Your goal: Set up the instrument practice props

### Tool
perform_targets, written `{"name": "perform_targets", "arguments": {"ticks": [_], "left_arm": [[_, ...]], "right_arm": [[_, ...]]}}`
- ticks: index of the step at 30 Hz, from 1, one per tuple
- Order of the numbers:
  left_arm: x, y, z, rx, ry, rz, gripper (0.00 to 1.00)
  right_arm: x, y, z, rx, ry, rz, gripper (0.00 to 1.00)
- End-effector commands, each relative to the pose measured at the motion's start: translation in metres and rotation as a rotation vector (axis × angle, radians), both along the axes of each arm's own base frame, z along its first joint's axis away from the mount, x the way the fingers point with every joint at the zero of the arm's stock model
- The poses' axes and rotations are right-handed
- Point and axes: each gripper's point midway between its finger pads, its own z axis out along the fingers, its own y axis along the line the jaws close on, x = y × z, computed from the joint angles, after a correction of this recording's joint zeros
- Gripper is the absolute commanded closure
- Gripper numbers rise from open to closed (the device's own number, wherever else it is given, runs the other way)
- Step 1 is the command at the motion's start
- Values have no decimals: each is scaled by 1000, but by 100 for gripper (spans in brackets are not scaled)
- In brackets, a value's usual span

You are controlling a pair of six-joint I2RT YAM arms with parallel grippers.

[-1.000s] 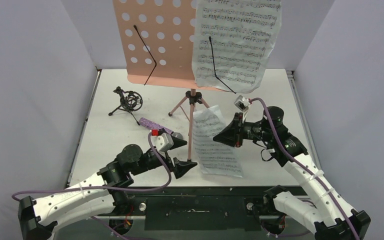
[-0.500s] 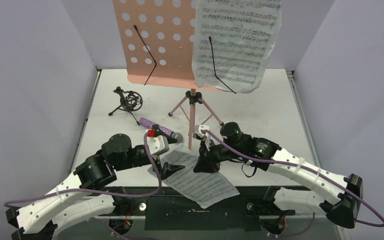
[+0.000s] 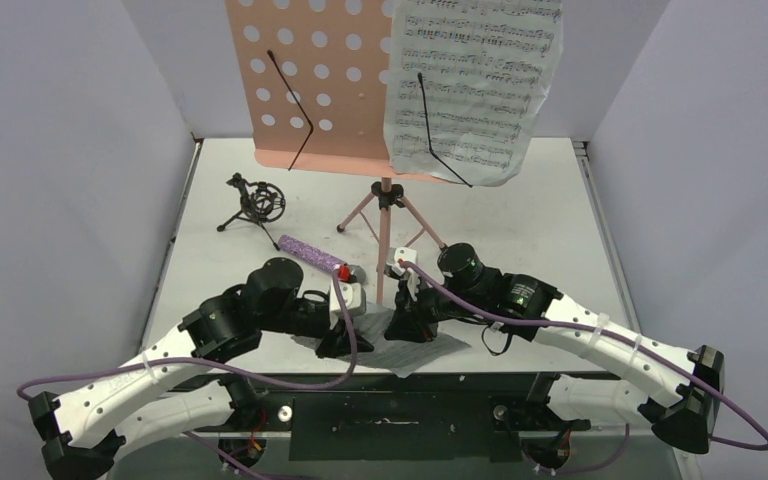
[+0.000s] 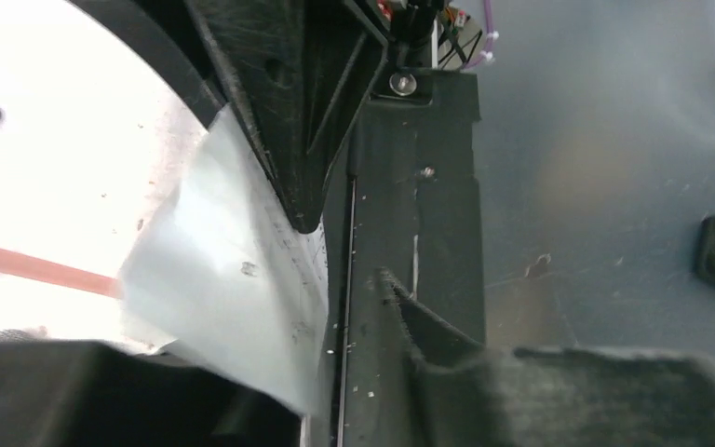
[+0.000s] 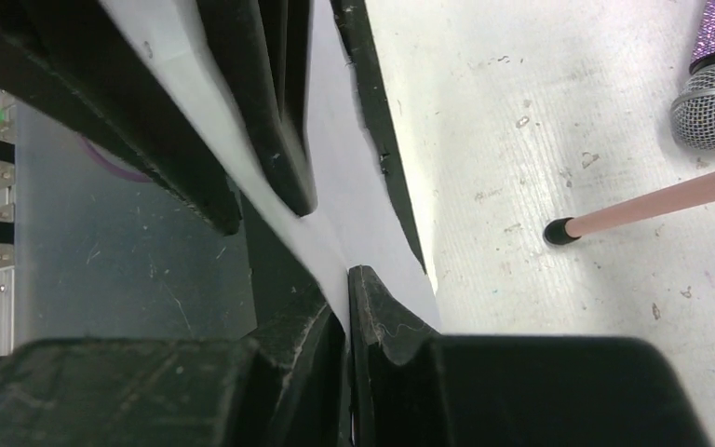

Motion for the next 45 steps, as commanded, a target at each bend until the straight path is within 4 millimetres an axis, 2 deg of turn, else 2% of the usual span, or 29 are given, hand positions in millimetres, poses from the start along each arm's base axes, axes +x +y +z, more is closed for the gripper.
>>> {"name": "perform_targets", "arguments": {"ticks": [1,4,8,9,14,18,19,20,23,24,27,30,35,38,43,45], "left_arm": [[8,-8,14,-80,-19,19,83],[16,-6,16,-104,-32,74,100],[31,-2,19,-168,-37,191,100],[35,-1,20,-188,-35,222,100],[51,1,28,-317,-8,344,100],[64,7,47,-472,7,450,100],[67,10,49,-500,8,479,100],[71,14,53,-539,11,515,100],[76,28,79,-706,11,582,100],[75,33,94,-792,5,586,100],[71,49,115,-948,-14,592,100],[78,64,123,-1055,5,658,100],[83,79,122,-1201,69,702,100],[86,80,120,-1240,105,712,100],[86,82,119,-1288,138,700,100],[87,82,117,-1292,158,703,100]], "right_arm": [[17,5,16,29,-94,-53,90],[28,-1,14,-4,-121,-121,72],[49,-12,16,-14,-148,-242,36],[55,-14,17,-11,-146,-273,29],[90,-41,16,44,-59,-421,13],[125,-78,18,120,12,-607,1],[129,-87,14,139,43,-642,2],[135,-96,14,167,65,-681,7],[146,-118,12,259,148,-760,10],[145,-120,12,302,184,-757,10],[140,-111,11,409,281,-720,10],[132,-101,23,554,350,-652,10],[112,-93,48,781,403,-546,10],[112,-82,52,788,394,-533,10],[105,-50,69,816,368,-466,10],[104,-45,75,861,385,-447,10]]}}
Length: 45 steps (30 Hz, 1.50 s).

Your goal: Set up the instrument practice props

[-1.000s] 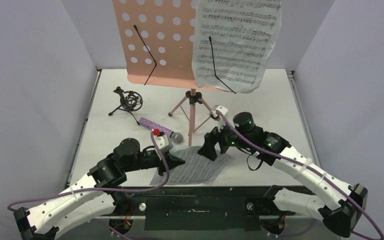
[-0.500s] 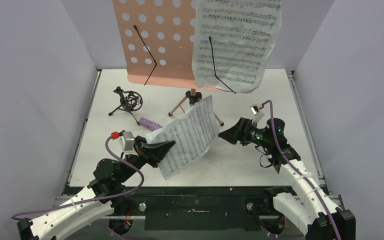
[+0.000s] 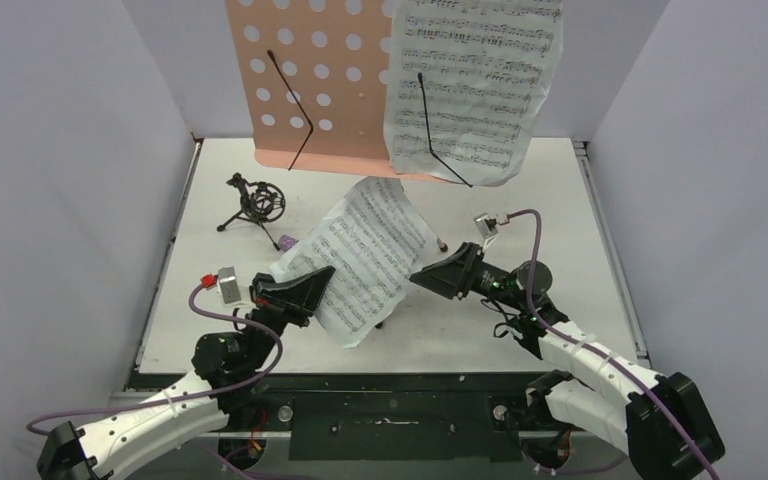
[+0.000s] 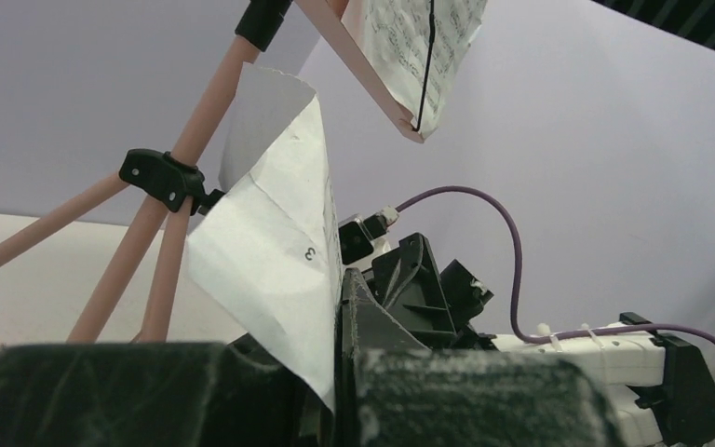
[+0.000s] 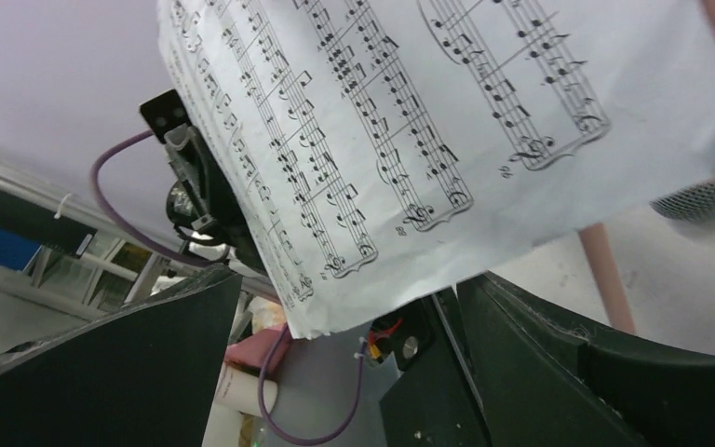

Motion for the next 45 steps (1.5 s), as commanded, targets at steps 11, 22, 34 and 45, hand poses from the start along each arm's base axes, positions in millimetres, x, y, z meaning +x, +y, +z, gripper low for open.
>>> {"name": "perform_targets", "arguments": {"ticks": [11,22,34,45], "left_arm": [[-6,9,21,-190,6,-62,100],[1,-2,-5,-158,82,-86,96],[23,4,-65,41,244,61,4],[33,58,-103,478,362,355,3]], "right_arm": [[5,1,101,365,-240,-76,3],[6,0,105,359,-260,-101,65],[21,3,74,-10,-339,-182,95],[5,-14,42,-444,-501,-76,95]]}}
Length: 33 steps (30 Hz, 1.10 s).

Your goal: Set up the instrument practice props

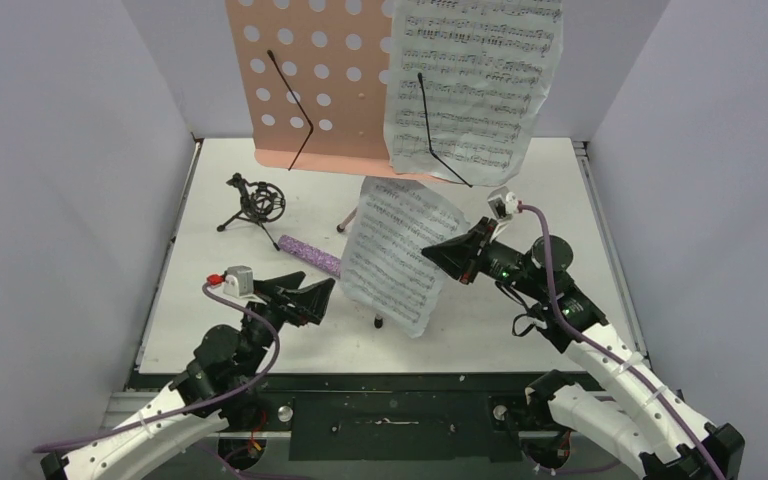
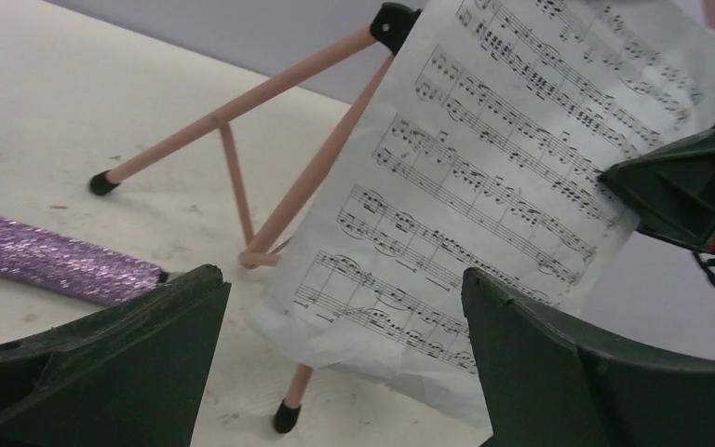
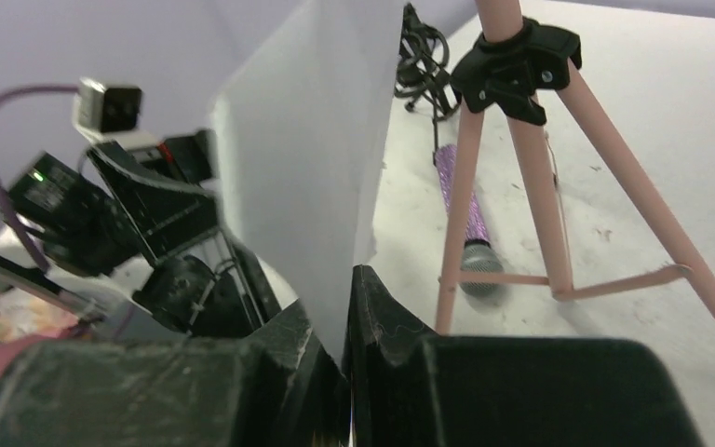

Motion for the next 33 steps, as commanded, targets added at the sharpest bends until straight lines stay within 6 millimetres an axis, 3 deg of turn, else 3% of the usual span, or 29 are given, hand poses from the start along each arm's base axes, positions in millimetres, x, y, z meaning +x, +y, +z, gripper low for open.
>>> {"name": "perform_targets", "arguments": {"ticks": [1,5,12,19,25,27,33], "left_arm": [[3,29,-11,254,55,109,3],[-2,22,1,354,28,42,3],[-30,-31,7,462,-59,-289,3],[-59,-67,37,255,-163,-505,3],[-72,-75,44,159,-197,-593,0],[-72,-74,47,135,-196,-597,7],[-72,-73,52,78,-208,-648,15]], "right_arm": [[-16,-5,-26,-216,-33,82,95],[-31,-1,-23,-236,-48,183,95],[-51,2,-9,-237,-97,293,95],[-65,5,18,-171,-138,358,95],[-76,8,37,-117,-162,415,95],[-79,9,42,-103,-172,435,95],[-88,10,58,-65,-214,481,95]]}}
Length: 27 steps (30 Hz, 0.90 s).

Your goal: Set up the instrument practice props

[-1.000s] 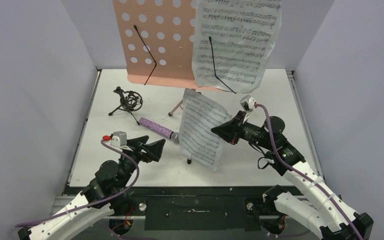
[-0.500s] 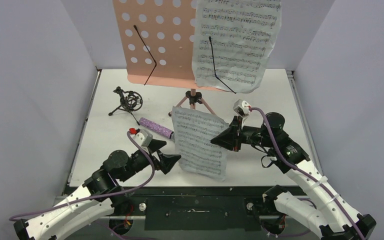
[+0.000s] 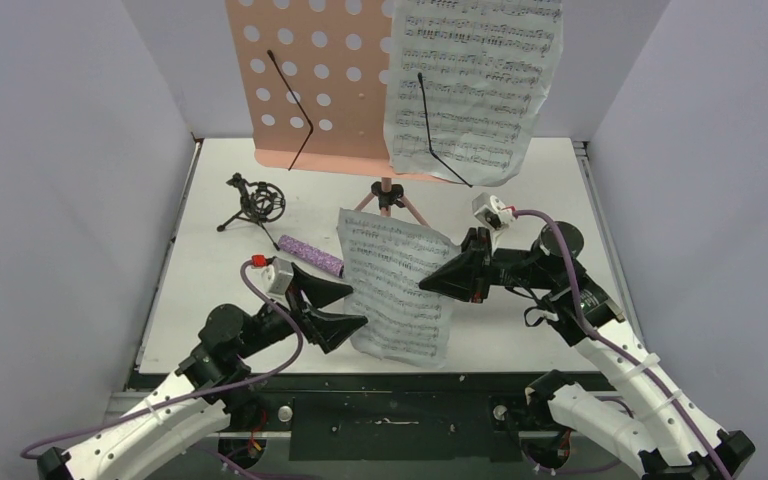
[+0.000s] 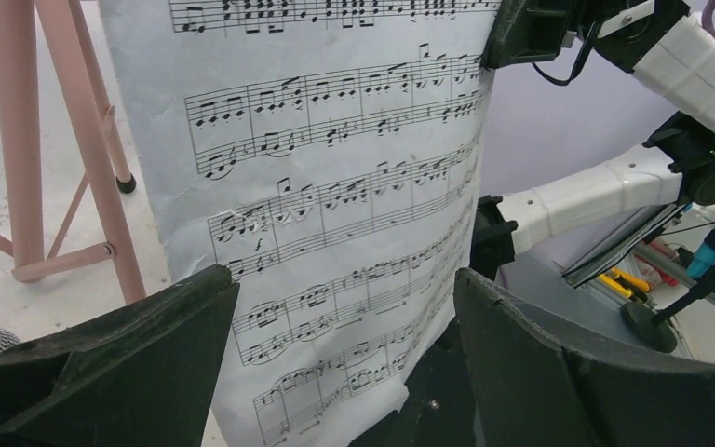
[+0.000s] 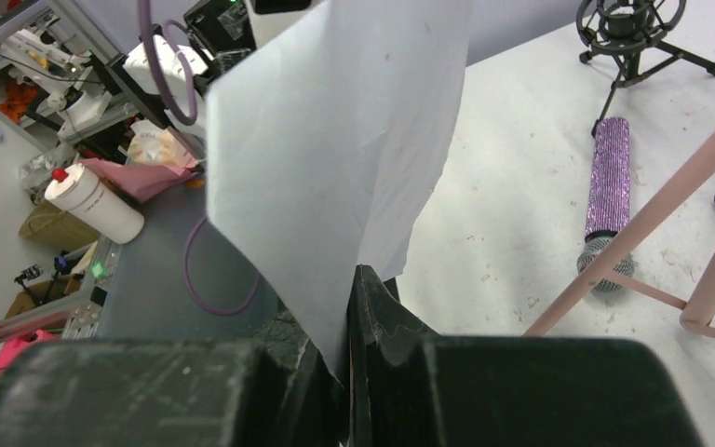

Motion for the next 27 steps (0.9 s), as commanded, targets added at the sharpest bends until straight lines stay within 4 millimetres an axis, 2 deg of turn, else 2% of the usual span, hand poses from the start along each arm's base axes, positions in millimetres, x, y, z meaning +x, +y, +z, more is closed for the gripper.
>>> {"name": "perform_targets", "arguments": {"ticks": [1,3,5,7,9,12,14,16,18,20,22,27], "left_arm": [[-7,0,26,-98,-40,-77,15],[6,6,22,-77,-23,-18,13],[23,17,19,-62,-3,82,6],[41,30,10,-27,37,197,3],[45,33,10,-12,37,220,3],[24,15,19,-39,-16,58,5],[0,3,31,-90,-70,-107,7],[-21,-3,43,-144,-105,-234,10],[-33,-4,49,-177,-118,-310,14],[-37,-6,53,-184,-125,-344,21],[-38,-8,56,-182,-124,-358,32],[-30,-12,51,-142,-100,-341,57]], "right_arm": [[-14,2,40,83,-119,79,95],[-15,2,41,81,-121,91,95],[-15,1,41,79,-126,91,95],[-16,1,41,79,-126,93,95],[-16,2,40,77,-125,97,95],[-14,3,38,73,-127,98,95],[-11,4,37,68,-121,92,95],[-8,5,38,65,-126,88,95],[-6,6,38,62,-127,85,95],[-3,8,35,57,-116,80,95],[-1,9,33,56,-107,80,95],[2,12,30,52,-98,83,95]]}}
